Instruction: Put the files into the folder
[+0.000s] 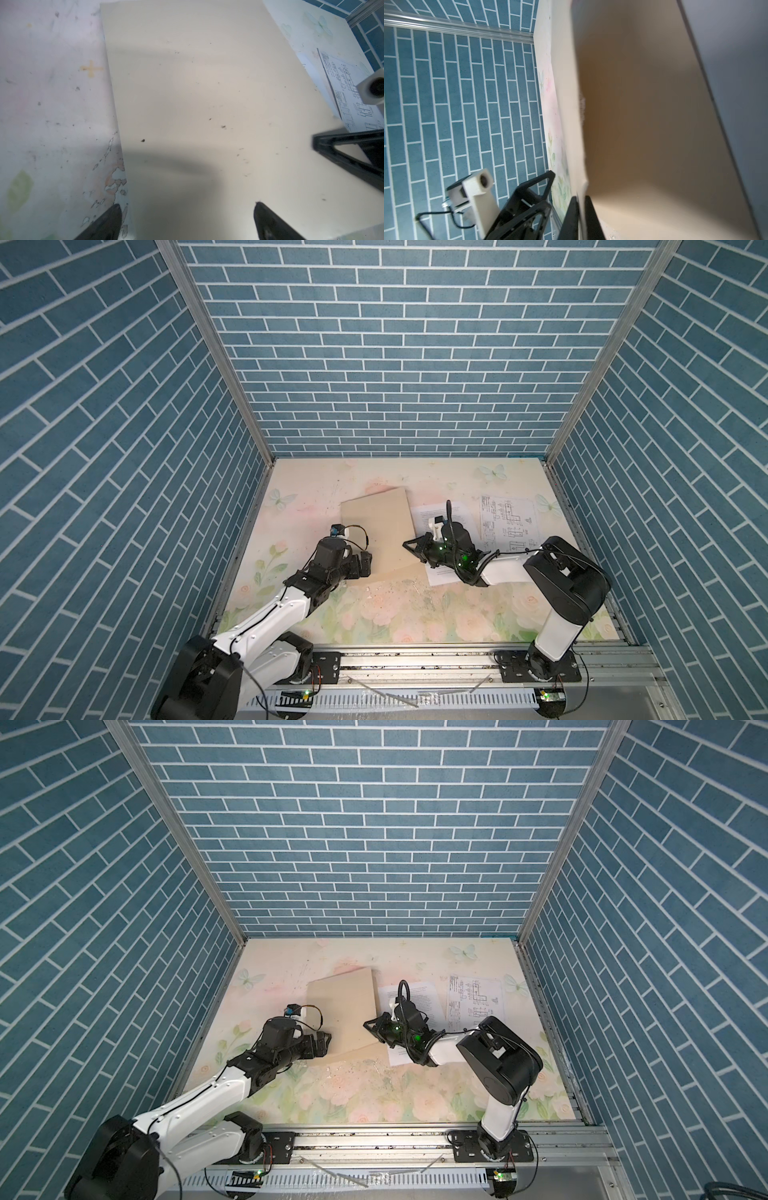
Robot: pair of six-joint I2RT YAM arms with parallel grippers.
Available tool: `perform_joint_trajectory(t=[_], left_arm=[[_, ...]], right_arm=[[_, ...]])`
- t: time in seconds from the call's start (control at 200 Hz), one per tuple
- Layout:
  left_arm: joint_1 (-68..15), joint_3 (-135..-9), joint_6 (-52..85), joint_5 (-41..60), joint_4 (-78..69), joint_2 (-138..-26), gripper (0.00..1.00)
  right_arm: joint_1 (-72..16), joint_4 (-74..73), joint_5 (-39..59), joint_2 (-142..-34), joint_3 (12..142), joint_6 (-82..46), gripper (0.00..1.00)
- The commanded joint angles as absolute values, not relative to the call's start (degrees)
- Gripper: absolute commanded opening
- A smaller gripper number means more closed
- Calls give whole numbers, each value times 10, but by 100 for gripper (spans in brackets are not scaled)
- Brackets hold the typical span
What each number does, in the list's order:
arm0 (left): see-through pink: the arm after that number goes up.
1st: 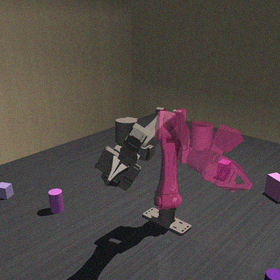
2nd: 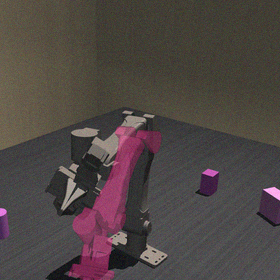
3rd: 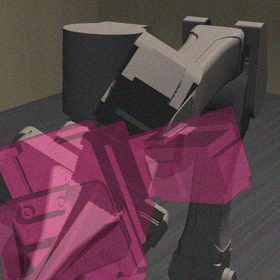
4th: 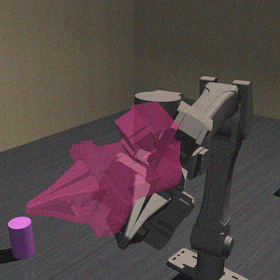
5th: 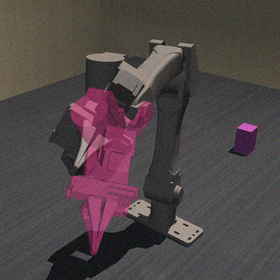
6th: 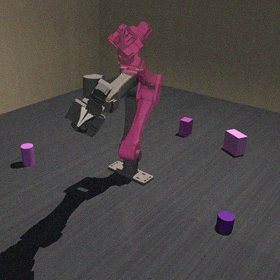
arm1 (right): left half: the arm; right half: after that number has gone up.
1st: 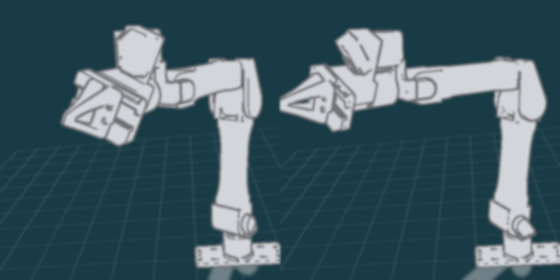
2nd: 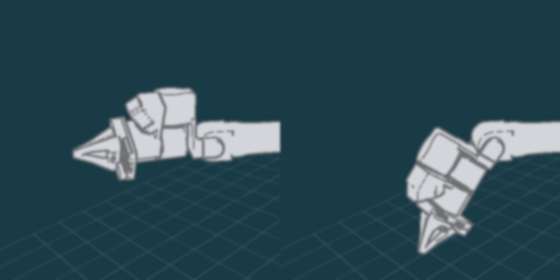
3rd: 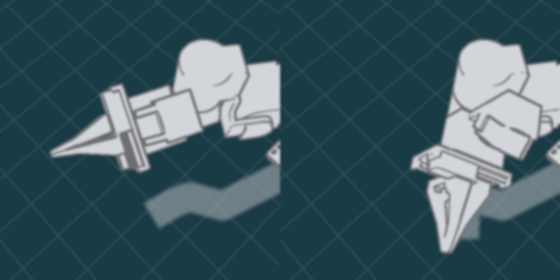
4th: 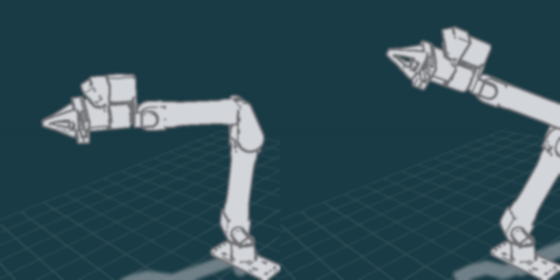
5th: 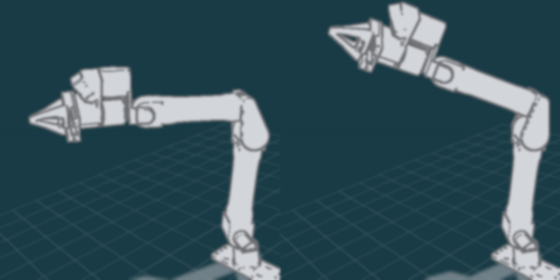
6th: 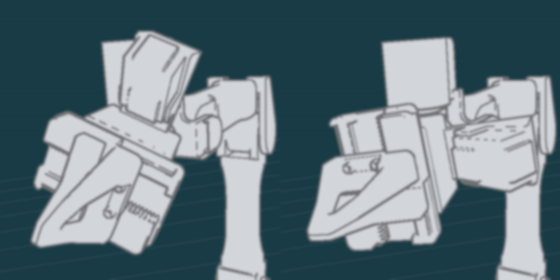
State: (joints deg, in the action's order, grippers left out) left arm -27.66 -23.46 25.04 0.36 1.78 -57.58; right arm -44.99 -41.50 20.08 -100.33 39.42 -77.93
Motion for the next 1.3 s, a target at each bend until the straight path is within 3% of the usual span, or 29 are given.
perform_joint_trajectory(t=[0.0,0.175,0.315,0.68,1.06,1.295], left_arm=[[-322,-248,211,-95,59,-537,100],[-404,-231,160,-149,59,-482,100],[-525,-233,96,-243,75,-477,100],[-730,-256,34,-410,35,-626,100],[-744,-293,25,-502,-2,-763,96],[-728,-302,18,-530,-27,-804,87]], right_arm=[[-452,-395,189,-987,407,-765,8],[-452,-379,186,-979,411,-765,8],[-452,-369,186,-974,417,-762,8],[-440,-326,189,-951,428,-760,8],[-440,-315,190,-921,427,-767,10],[-454,-315,174,-899,407,-779,10]])
